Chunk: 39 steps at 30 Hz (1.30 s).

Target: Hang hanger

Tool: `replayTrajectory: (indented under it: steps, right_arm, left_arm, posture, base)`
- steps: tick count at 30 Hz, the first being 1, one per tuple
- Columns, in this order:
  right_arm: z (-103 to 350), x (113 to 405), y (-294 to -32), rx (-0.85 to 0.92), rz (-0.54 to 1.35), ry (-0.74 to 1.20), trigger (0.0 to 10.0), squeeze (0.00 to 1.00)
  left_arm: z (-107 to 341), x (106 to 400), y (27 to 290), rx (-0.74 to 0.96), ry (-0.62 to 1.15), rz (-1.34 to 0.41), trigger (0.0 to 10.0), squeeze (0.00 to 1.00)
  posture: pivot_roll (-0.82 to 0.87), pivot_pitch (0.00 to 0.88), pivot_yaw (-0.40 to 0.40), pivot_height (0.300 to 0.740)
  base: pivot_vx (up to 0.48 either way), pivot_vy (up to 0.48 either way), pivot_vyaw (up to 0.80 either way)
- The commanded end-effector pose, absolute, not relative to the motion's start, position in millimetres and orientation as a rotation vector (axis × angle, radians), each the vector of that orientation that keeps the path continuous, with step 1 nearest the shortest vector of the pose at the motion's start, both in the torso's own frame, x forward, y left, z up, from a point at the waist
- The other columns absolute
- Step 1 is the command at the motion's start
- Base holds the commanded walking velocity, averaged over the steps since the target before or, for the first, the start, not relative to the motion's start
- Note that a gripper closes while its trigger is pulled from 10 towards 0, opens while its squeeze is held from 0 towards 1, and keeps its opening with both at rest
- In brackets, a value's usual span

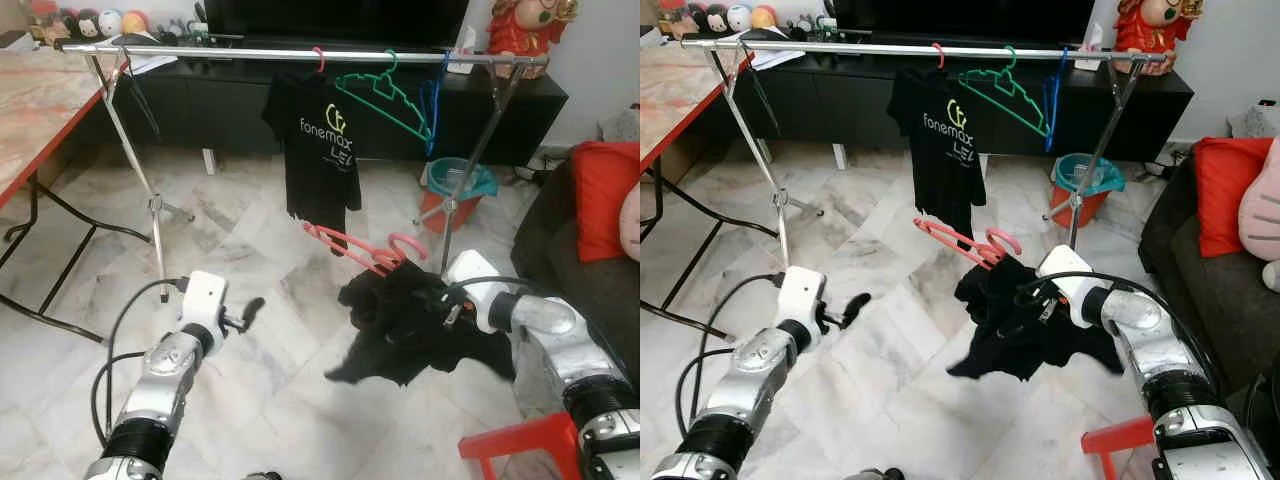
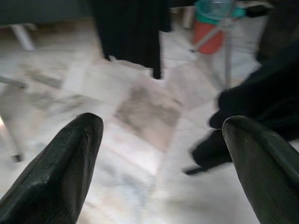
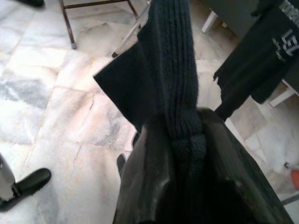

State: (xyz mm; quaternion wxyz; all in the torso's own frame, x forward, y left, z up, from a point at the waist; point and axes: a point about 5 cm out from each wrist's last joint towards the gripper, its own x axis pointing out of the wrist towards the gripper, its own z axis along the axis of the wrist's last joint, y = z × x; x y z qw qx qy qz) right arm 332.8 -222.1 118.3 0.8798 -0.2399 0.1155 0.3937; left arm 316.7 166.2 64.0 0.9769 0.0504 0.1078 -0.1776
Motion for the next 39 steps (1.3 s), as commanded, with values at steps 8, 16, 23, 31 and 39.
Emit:
replayTrajectory:
  steps: [8,16,23,31,39]
  right_arm:
    - [166,340,-217,-0.566,0.908,0.104,0.0,0.00]
    - [186,334,-202,-0.556,1.019,0.040,0.0,0.00]
    - [194,320,-193,-0.572,1.147,0.030,0.0,0.00]
    - [205,310,-189,-0.567,1.226,0.024,0.0,0.00]
    - [212,301,-185,-0.561,1.289,0.026,0.0,0.00]
  left_arm:
    - [49,312,154,0.043,0.263,-0.467,10.0,1.00]
    - [41,310,148,0.025,0.293,-0.525,10.0,1.00]
    - [37,308,142,0.028,0.313,-0.585,10.0,0.00]
    - [34,310,143,0.000,0.318,-0.555,10.0,0.00]
    - [37,314,141,-0.013,0.303,-0.562,10.0,0.00]
  posture:
    - [0.04,0.089,-0.026,0.736]
    - [0.03,0.109,-0.017,0.736]
    - [0.04,0.126,-0.006,0.736]
    - [0.03,0.130,-0.003,0.736]
    - [0.02,0.130,-0.002,0.736]
  base:
    - [0.000,0.000,0.00]
    - [0.000,0.000,0.00]
    - [0.000,0.000,0.00]
    - [0.000,0.000,0.00]
    - [0.000,0.000,0.00]
